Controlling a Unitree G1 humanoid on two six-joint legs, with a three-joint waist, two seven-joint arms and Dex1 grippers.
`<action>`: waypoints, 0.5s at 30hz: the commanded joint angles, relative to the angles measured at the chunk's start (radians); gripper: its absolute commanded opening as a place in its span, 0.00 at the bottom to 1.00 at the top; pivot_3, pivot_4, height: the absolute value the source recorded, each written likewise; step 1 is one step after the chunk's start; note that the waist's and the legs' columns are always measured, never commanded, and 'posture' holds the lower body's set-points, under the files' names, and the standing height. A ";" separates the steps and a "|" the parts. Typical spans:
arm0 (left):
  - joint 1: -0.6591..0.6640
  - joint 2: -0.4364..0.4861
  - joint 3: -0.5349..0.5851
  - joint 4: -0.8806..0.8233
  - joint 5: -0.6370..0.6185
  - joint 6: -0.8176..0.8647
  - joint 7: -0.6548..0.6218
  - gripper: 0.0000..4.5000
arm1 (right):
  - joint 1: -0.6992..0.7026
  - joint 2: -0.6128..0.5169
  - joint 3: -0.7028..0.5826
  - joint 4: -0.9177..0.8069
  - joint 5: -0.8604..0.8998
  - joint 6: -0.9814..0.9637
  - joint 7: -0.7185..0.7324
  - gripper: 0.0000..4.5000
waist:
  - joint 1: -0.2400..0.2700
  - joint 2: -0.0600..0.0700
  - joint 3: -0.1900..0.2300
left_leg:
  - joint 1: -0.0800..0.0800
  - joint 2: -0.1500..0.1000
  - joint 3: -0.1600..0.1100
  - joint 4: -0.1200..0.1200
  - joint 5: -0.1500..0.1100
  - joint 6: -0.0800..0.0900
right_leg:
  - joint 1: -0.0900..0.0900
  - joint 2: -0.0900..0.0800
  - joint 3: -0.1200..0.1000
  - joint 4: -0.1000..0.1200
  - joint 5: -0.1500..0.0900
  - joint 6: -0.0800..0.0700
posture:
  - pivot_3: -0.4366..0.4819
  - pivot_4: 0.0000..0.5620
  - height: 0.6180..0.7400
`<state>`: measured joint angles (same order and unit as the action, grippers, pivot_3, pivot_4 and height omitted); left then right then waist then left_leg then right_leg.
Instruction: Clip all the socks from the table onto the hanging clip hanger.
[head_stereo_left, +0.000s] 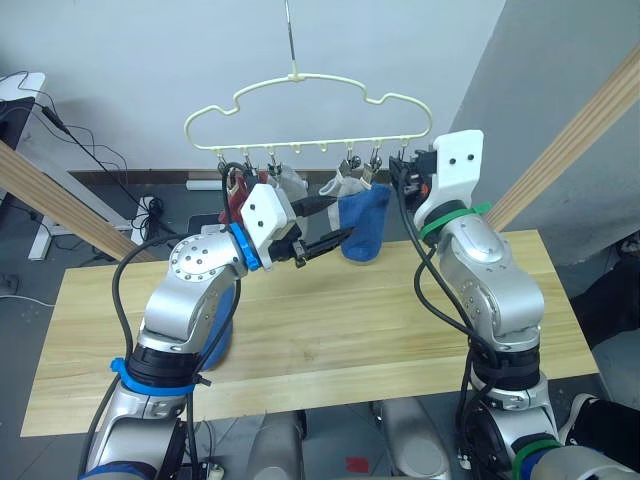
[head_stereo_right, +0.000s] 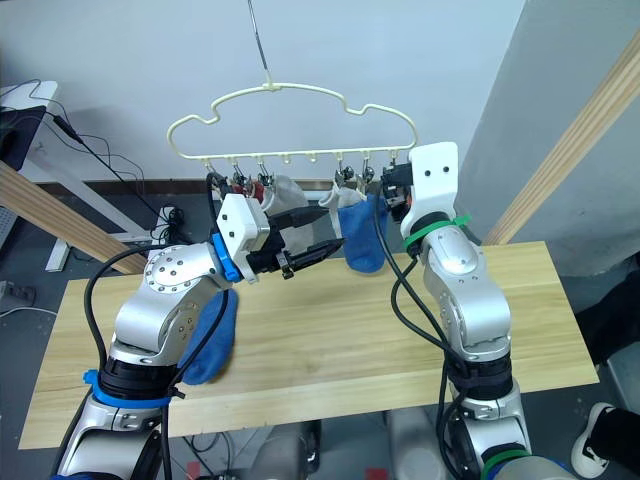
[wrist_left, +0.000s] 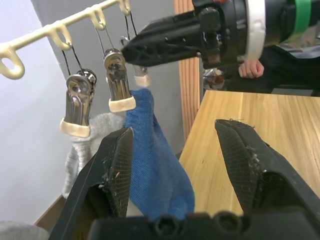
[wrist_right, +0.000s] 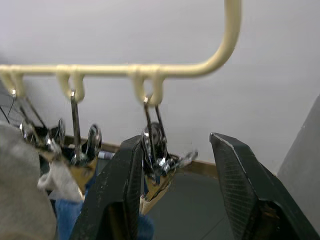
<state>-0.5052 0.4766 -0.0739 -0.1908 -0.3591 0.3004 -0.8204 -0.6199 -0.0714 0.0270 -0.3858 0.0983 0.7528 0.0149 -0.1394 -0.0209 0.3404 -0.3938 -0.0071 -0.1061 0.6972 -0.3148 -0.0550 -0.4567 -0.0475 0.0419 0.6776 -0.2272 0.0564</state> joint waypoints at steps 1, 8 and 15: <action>-0.004 -0.003 -0.002 -0.030 0.002 -0.017 -0.005 0.64 | -0.015 0.014 -0.011 -0.048 -0.010 0.012 -0.027 0.49 | 0.000 0.000 0.000 | 0.000 0.000 0.000 0.000 0.000 0.000 | 0.000 0.000 0.000 0.000 0.000 0.000 | 0.27 0.54 1.00; -0.002 -0.010 -0.008 -0.027 0.008 -0.023 -0.009 0.64 | -0.008 0.039 -0.027 -0.084 0.003 0.066 -0.054 0.49 | 0.000 0.000 0.000 | 0.000 0.000 0.000 0.000 0.000 0.000 | 0.000 0.000 0.000 0.000 0.000 0.000 | 0.26 0.55 1.00; -0.002 -0.014 -0.013 -0.024 0.013 -0.027 -0.013 0.64 | -0.002 0.055 -0.054 -0.099 0.021 0.082 -0.053 0.49 | 0.000 0.000 0.000 | 0.000 0.000 0.000 0.000 0.000 0.000 | 0.000 0.000 0.000 0.000 0.000 0.000 | 0.26 0.55 1.00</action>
<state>-0.5051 0.4658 -0.0831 -0.1906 -0.3471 0.2951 -0.8272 -0.6193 -0.0247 -0.0119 -0.4308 0.1034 0.8392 -0.0293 -0.1398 -0.0209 0.3404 -0.3939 -0.0071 -0.1061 0.6972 -0.3148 -0.0550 -0.4568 -0.0475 0.0418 0.6776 -0.2272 0.0564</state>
